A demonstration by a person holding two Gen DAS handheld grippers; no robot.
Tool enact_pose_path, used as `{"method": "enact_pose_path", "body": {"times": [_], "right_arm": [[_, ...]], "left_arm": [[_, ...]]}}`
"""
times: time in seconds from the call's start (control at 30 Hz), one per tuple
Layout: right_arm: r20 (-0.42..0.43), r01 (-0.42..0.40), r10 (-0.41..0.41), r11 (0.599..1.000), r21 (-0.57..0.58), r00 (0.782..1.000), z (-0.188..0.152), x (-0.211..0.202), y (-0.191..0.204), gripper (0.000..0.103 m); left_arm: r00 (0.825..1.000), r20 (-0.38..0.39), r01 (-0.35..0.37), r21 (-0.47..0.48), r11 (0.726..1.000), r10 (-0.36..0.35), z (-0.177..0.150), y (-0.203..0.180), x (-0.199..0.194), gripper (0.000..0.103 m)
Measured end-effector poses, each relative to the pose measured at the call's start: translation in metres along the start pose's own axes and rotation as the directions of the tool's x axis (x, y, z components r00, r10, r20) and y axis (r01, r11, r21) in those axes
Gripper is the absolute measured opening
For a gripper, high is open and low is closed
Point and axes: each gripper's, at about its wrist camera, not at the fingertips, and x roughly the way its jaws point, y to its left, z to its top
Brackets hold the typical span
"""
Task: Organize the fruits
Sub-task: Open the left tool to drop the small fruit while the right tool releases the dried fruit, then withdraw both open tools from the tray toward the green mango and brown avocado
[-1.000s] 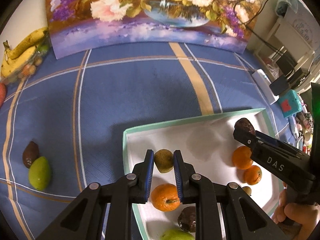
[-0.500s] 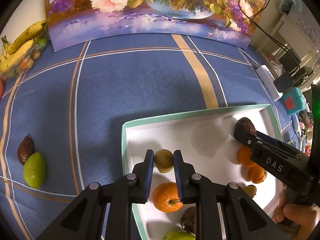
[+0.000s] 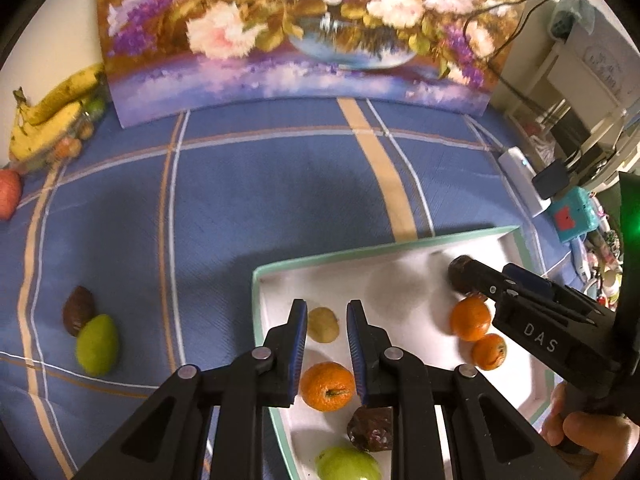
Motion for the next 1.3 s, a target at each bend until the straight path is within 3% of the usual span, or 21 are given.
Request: {"method": "enact_pose_path", "body": {"times": [0.3, 0.37, 0.43, 0.5, 0.57, 0.7, 0.77, 0.87, 1.3], "right_arm": [[0.087, -0.025, 0.030, 0.998, -0.051, 0.996, 0.008, -0.050, 0.020, 0.054], [0.095, -0.021, 0.026, 0.998, -0.056, 0.995, 0.007, -0.056, 0.023, 0.057], [0.093, -0.009, 0.014, 0.998, -0.056, 0.996, 0.007, -0.057, 0.026, 0.072], [0.084, -0.009, 0.013, 0.999, -0.054, 0.996, 0.005, -0.056, 0.026, 0.073], [0.072, -0.016, 0.020, 0.998, -0.053, 0.997, 0.004, -0.054, 0.027, 0.073], [0.061, -0.001, 0.006, 0.997, -0.079, 0.998, 0.000, -0.052, 0.036, 0.082], [0.065, 0.001, 0.005, 0.996, -0.090, 0.998, -0.002, -0.052, 0.040, 0.084], [0.065, -0.002, 0.010, 0.993, -0.119, 0.998, -0.004, -0.052, 0.047, 0.094], [0.175, 0.003, 0.025, 0.987, -0.158, 0.984, -0.008, -0.060, 0.079, 0.094]], "left_arm": [[0.999, 0.050, -0.019, -0.032, 0.999, 0.021, 0.004, 0.013, -0.032, 0.023], [0.998, 0.050, -0.029, -0.053, 0.998, 0.032, 0.004, 0.020, -0.034, 0.027], [0.997, 0.049, -0.052, -0.075, 0.996, 0.055, 0.002, 0.029, -0.036, 0.038], [0.996, 0.046, -0.073, -0.100, 0.992, 0.078, 0.001, 0.037, -0.038, 0.060], [0.993, 0.041, -0.102, -0.130, 0.986, 0.108, 0.000, 0.047, -0.038, 0.074], [0.985, 0.029, -0.161, -0.183, 0.970, 0.169, -0.003, 0.066, -0.039, 0.097], [0.979, 0.031, -0.189, -0.204, 0.961, 0.199, -0.005, 0.076, -0.040, 0.103], [0.968, 0.031, -0.235, -0.222, 0.946, 0.248, -0.009, 0.090, -0.044, 0.103], [0.918, 0.069, -0.366, -0.222, 0.904, 0.389, -0.018, 0.124, -0.068, 0.103]]}}
